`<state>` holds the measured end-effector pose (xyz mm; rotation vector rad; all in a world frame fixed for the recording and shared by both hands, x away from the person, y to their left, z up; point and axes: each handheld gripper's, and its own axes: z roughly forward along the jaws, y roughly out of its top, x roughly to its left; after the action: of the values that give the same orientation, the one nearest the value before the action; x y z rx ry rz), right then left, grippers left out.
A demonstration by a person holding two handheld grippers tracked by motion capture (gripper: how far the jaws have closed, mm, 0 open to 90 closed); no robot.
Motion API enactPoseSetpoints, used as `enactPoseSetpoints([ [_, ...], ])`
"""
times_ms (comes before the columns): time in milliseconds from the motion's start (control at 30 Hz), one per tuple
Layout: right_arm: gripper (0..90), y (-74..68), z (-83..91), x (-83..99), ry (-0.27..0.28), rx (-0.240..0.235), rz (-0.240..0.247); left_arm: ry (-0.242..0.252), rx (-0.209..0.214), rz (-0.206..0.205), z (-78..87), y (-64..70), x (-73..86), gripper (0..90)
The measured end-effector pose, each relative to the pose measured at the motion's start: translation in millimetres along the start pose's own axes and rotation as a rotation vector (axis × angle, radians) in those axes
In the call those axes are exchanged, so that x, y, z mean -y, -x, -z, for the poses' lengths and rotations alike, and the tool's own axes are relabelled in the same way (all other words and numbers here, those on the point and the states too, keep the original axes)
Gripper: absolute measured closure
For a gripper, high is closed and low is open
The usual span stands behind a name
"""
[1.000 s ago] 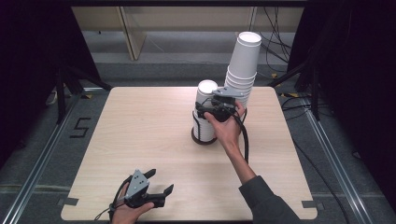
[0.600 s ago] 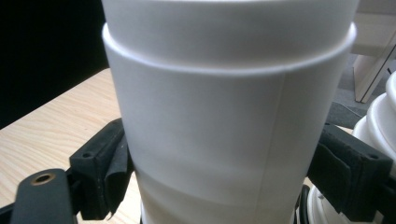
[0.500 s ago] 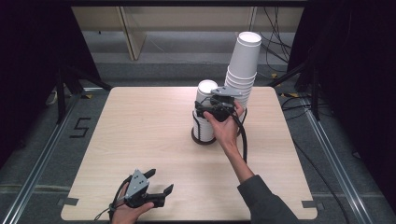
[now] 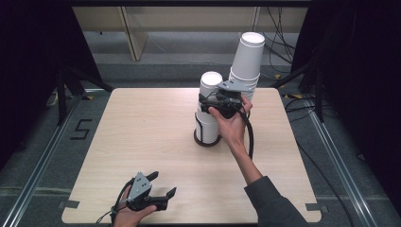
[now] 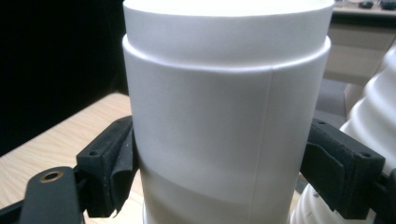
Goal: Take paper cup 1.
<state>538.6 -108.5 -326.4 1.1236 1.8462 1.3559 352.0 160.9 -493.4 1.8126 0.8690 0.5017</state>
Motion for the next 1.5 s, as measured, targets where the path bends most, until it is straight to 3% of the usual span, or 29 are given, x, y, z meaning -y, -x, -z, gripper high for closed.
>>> enactPoseSetpoints([
  [300, 18.0, 2.3, 24.5, -31.6, 0.078, -0.012, 0.013, 0.002, 0.008, 0.001, -0.7, 0.0, 0.4, 14.6],
  [333, 18.0, 0.7, 28.8, -34.4, 0.071, -0.017, -0.013, 0.001, 0.008, 0.002, -0.8, 0.0, 0.5, 14.6],
  [367, 18.0, 1.8, 30.8, -36.9, 0.089, -0.028, 0.010, 0.001, 0.008, 0.004, -0.7, -0.2, 0.4, 14.6],
  [567, 18.0, -1.9, 47.6, -43.9, 0.094, -0.060, 0.029, -0.006, 0.005, 0.005, -1.0, 0.4, 0.5, 14.6],
  [733, 18.0, -4.5, 58.0, -37.3, 0.084, -0.096, 0.032, -0.016, -0.001, 0.007, -0.5, 0.6, 0.4, 14.6],
  [800, 18.0, -5.2, 61.7, -32.4, 0.077, -0.114, 0.034, 0.000, 0.008, 0.006, -1.6, -0.2, 0.5, 14.6],
  [900, 18.0, -7.9, 66.7, -20.3, 0.059, -0.138, 0.038, -0.015, -0.002, 0.005, -0.9, 0.6, 0.5, 14.6],
  [1000, 18.0, -10.6, 71.3, -6.9, 0.049, -0.159, 0.050, 0.000, 0.005, 0.006, -1.8, -0.2, 0.6, 14.6],
  [1133, 18.0, -11.4, 80.5, 6.1, 0.070, -0.187, 0.072, -0.012, -0.003, 0.002, -1.2, -1.0, 0.5, 14.6],
  [1267, 18.1, -12.9, 90.8, 11.8, 0.060, -0.201, 0.048, -0.010, 0.002, 0.006, -1.8, 0.2, 0.9, 14.6],
  [1333, 18.2, -11.3, 94.6, 12.8, 0.074, -0.200, 0.065, -0.011, 0.001, 0.002, -1.7, -0.6, 0.5, 14.6],
  [1500, 18.3, -12.9, 107.1, 16.6, 0.062, -0.234, 0.054, -0.006, 0.005, 0.004, -2.6, -0.7, 1.0, 14.6],
])
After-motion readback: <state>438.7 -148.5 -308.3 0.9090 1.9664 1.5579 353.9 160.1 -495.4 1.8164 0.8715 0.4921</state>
